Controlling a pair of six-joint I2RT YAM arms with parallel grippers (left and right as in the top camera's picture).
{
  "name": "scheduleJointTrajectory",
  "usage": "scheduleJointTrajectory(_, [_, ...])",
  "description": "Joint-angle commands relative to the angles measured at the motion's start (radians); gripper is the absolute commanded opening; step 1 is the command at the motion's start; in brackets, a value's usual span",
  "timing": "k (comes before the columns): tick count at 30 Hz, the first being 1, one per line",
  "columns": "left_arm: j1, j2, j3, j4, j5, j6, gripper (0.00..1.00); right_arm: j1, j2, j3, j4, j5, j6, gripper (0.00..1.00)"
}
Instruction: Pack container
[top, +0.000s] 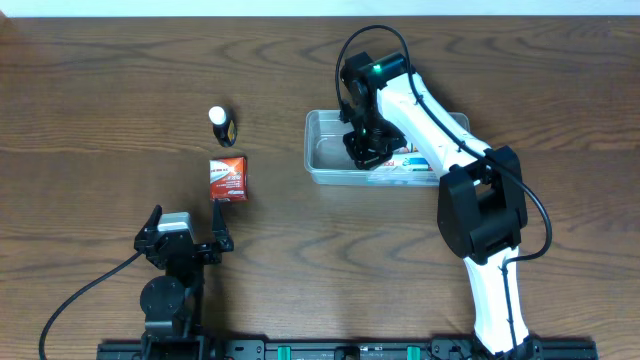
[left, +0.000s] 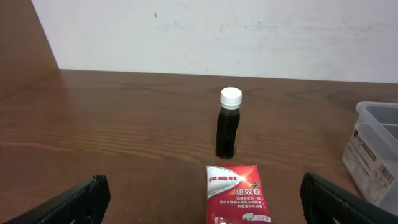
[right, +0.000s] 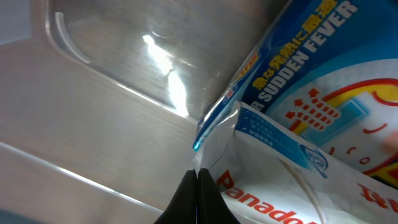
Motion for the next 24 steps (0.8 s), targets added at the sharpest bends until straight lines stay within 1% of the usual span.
scheduleJointTrajectory(1, [0.000, 0.001, -0.033, -0.015, -0.019, 0.014, 0.98, 0.011, -0.008, -0.003, -0.010, 0.095, 0.016, 0.01])
scheduleJointTrajectory(7, [0.000, 0.001, -0.033, -0.015, -0.019, 0.014, 0.98, 0.011, -0.008, 0.002, -0.011, 0.097, 0.016, 0.01])
scheduleJointTrajectory(11, [0.000, 0.001, -0.033, -0.015, -0.019, 0.014, 0.98, 0.011, -0.008, 0.037, -0.011, 0.072, 0.016, 0.01])
scheduleJointTrajectory(15, [0.000, 0.001, -0.033, -0.015, -0.019, 0.014, 0.98, 0.011, -0.008, 0.129, -0.013, 0.051, 0.016, 0.01])
scheduleJointTrajectory(19, [0.000, 0.001, -0.033, -0.015, -0.019, 0.014, 0.98, -0.010, -0.008, 0.263, -0.020, 0.054, 0.016, 0.01])
scheduleJointTrajectory(21, [0.000, 0.001, -0.033, -0.015, -0.019, 0.014, 0.98, -0.037, -0.008, 0.343, -0.030, 0.056, 0.018, 0.01])
scheduleJointTrajectory(24, [0.000, 0.001, -0.033, -0.015, -0.019, 0.014, 0.98, -0.108, -0.008, 0.443, -0.042, 0.061, 0.067, 0.01])
